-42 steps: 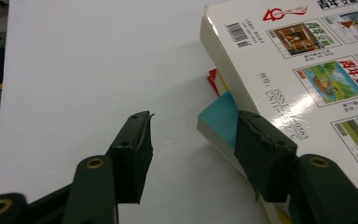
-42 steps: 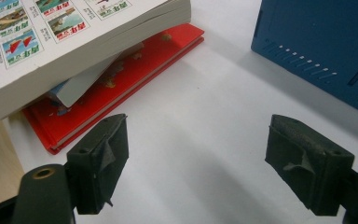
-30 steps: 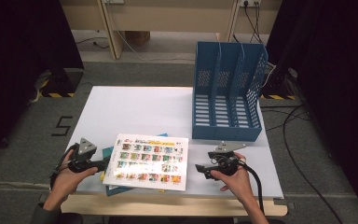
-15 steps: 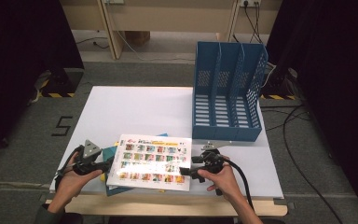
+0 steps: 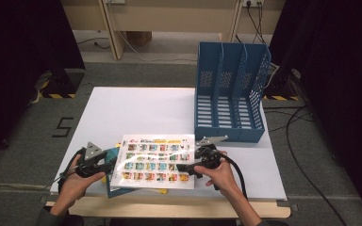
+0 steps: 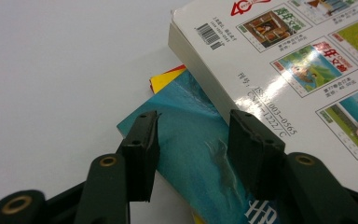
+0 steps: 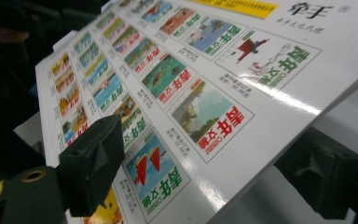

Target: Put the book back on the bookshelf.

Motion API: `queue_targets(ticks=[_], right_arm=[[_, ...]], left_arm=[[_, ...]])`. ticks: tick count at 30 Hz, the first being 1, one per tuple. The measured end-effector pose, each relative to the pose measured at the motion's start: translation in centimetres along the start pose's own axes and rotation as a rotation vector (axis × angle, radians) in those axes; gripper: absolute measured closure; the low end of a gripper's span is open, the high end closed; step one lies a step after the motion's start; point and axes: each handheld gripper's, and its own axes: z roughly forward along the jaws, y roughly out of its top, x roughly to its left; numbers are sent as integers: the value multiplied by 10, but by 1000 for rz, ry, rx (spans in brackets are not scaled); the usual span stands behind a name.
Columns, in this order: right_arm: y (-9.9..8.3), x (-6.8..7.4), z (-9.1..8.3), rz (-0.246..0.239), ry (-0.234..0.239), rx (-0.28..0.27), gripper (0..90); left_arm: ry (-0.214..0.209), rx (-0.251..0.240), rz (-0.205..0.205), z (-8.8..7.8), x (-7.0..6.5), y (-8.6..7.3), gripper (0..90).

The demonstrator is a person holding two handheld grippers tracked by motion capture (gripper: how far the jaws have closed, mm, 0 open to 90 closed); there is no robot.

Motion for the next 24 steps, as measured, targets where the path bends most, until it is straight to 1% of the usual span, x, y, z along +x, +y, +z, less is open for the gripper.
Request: queue_targets(ticks=[1, 2, 3, 4, 5, 6, 7, 8, 9, 11, 12, 13, 15, 16, 18, 19, 20, 21, 22, 23, 24], right_arm=[[5, 0, -3, -12, -3, -12, 220], [5, 0, -3, -12, -3, -12, 220], [16, -2, -9, -19, -1, -52, 275], [22, -4, -12, -15, 10, -60, 305], [22, -4, -12, -15, 10, -60, 305], [36, -5, -20, 0, 36, -73, 359], [36, -5, -20, 0, 36, -73, 359], [48, -5, -24, 0, 54, -74, 405], [54, -4, -26, 7, 72, -75, 426], [65, -2, -26, 47, 130, -69, 481], [71, 1, -24, 50, 151, -63, 497], [77, 5, -22, 39, 165, -43, 499], [90, 15, -22, 3, 137, -1, 510], [97, 18, -24, -24, 131, 13, 524], [111, 25, -28, -53, 110, 41, 540], [118, 28, -29, -74, 101, 60, 545], [118, 28, -29, -74, 101, 60, 545], [124, 30, -31, -94, 89, 77, 548], [133, 33, -33, -117, 78, 102, 553], [147, 36, -36, -150, 52, 120, 571], [152, 37, -37, -162, 43, 125, 583]], left_arm=[[6, -2, 0, 0, -1, 0, 523], [6, -2, 0, 0, -1, 0, 523], [15, -6, -3, 1, -3, 0, 523], [17, -6, -1, 1, -4, 0, 524], [17, -6, -1, 1, -4, 0, 524], [22, -11, -5, 2, -5, 0, 526], [22, -11, -5, 2, -5, 0, 526], [26, -17, -4, 2, -7, 0, 526], [26, -17, -4, 2, -7, 0, 527], [34, -22, 7, 3, -10, 1, 542], [34, -22, 7, 3, -10, 1, 542], [33, -33, 12, 5, -14, 1, 541], [36, -33, 13, 5, -15, 2, 540], [30, -38, 5, 6, -16, 2, 522], [28, -42, 1, 6, -17, 2, 510], [20, -45, 11, 7, -20, 3, 504], [20, -45, 11, 7, -20, 3, 477], [19, -49, 11, 8, -20, 4, 477], [13, -54, 8, 8, -19, 4, 394], [-19, -72, -15, 8, -18, 5, 271], [-19, -72, -15, 8, -18, 5, 251]])
